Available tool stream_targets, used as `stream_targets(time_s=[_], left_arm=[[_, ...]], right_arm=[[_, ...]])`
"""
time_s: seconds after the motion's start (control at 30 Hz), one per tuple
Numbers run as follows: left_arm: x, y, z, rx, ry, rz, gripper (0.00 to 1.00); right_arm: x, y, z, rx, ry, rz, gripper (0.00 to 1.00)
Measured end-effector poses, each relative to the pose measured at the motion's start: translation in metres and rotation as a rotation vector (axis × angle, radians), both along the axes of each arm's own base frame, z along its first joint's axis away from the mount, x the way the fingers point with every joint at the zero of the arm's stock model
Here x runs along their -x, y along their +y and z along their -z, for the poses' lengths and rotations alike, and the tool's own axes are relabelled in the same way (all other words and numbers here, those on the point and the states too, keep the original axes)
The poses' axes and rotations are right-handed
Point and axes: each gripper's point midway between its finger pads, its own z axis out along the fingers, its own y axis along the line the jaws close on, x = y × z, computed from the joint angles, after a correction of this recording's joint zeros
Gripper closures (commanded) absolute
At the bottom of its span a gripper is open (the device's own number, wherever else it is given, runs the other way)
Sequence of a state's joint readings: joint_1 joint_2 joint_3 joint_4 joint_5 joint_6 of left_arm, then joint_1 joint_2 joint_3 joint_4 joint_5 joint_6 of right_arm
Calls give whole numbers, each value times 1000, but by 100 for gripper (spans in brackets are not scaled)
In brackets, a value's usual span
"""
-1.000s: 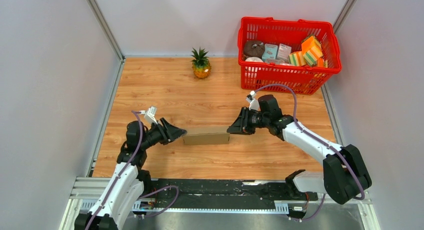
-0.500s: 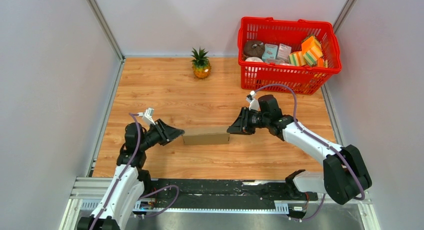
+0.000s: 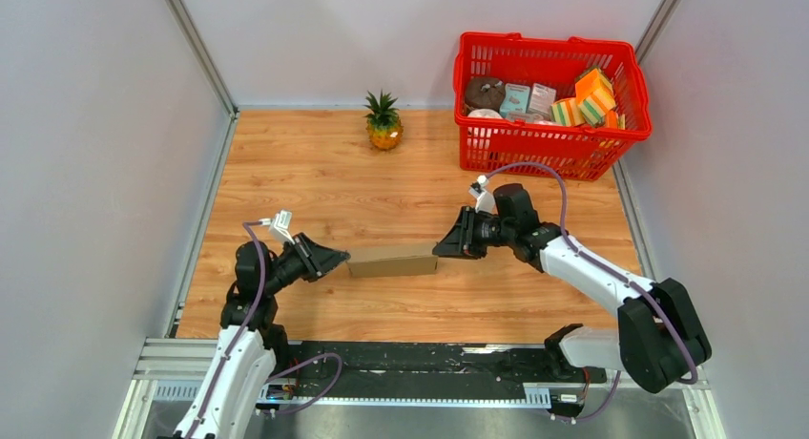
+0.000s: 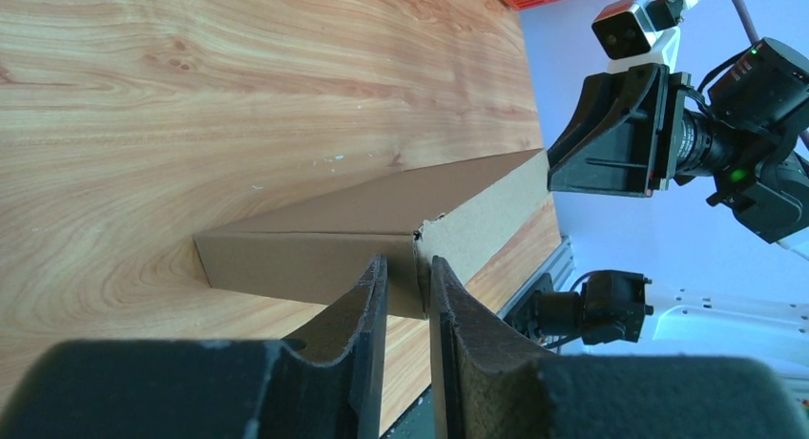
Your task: Fold the paper box
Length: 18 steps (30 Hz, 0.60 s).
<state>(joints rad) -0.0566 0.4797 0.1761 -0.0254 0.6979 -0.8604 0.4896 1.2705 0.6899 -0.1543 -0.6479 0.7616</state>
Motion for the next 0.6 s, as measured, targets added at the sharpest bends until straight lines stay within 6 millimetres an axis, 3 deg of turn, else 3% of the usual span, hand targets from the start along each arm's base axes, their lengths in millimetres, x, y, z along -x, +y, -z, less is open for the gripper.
stream_targets(time_s=[0.27, 0.43, 0.53, 0.6], left_arm=[[2, -3, 0, -2, -6, 35, 96], [-7, -6, 1, -22, 8, 55, 96], [-16, -8, 2, -59, 0, 45, 93], [-16, -9, 6, -82, 0, 48, 80]], right_arm=[[13, -1, 3, -26, -28, -9, 77], [29, 1, 9, -51, -20, -26, 72], [40, 2, 14, -69, 10, -53, 61], [50, 1, 21, -66, 41, -70, 52]])
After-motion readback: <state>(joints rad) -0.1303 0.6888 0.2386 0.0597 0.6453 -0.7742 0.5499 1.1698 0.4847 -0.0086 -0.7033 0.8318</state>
